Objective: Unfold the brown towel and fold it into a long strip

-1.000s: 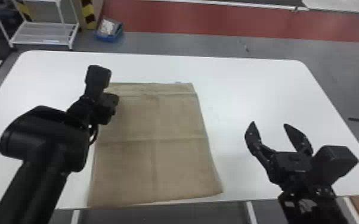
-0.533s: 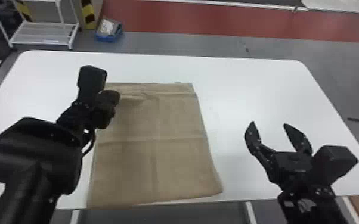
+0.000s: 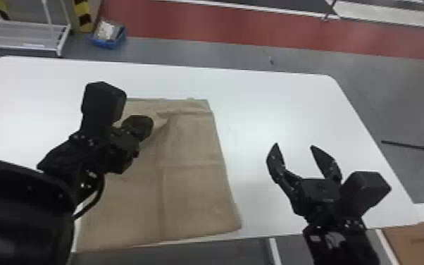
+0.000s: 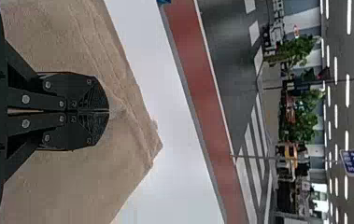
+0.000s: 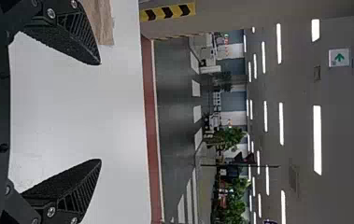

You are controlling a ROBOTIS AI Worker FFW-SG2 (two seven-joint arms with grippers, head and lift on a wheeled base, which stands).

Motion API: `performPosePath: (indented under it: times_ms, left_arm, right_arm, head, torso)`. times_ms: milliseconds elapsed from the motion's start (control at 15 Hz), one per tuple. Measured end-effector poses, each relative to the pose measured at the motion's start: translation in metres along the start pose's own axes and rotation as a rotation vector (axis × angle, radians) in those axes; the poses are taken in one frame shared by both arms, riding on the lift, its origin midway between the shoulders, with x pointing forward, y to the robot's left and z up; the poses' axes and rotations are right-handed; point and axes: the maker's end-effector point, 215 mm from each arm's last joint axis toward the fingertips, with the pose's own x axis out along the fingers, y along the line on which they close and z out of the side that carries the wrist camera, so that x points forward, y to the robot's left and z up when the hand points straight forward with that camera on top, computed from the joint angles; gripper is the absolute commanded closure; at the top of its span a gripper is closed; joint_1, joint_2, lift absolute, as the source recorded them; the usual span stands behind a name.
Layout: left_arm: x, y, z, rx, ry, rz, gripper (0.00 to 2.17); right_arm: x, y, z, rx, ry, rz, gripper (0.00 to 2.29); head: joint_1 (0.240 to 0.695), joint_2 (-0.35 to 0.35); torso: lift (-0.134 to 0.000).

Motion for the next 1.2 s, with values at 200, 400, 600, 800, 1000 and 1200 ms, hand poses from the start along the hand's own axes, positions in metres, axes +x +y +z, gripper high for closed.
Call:
performPosePath:
  times_ms: [200,400,600,800,1000,1200]
  left_arm:
    - [-0.009,-0.047,-0.011,0.027,0.052,-0.088,1.69]
    - [-0.011,-0.084,-0.018,0.067,0.070,-0.145,1.69]
    - [-0.016,-0.119,-0.030,0.078,0.100,-0.246,0.65]
    - [-0.024,-0.146,-0.038,0.078,0.115,-0.324,0.00]
    - [-0.024,-0.148,-0.037,0.078,0.114,-0.319,0.01]
    - [-0.021,-0.136,-0.035,0.072,0.108,-0.273,0.01]
  right_arm:
    - [0.000,0.000,0.000,0.001,0.000,0.001,0.14]
    - [0.000,0.001,0.002,0.004,-0.003,0.005,0.14]
    - [0.001,0.001,0.003,0.004,-0.005,0.007,0.14]
    - [0.001,0.002,0.003,0.003,-0.005,0.009,0.14]
    - [0.002,0.004,0.004,0.004,-0.009,0.014,0.14]
    - [0.001,0.008,0.005,-0.004,-0.011,0.030,0.14]
  head:
    - [0.695,-0.288]
    - [0.695,-0.338]
    - [0.695,-0.350]
    - [0.695,-0.350]
    - [0.695,-0.350]
    - [0.695,-0.350]
  torso:
    - [-0.123]
    - [-0.123]
    - [-0.123]
    - [-0.123]
    - [-0.123]
    - [-0.123]
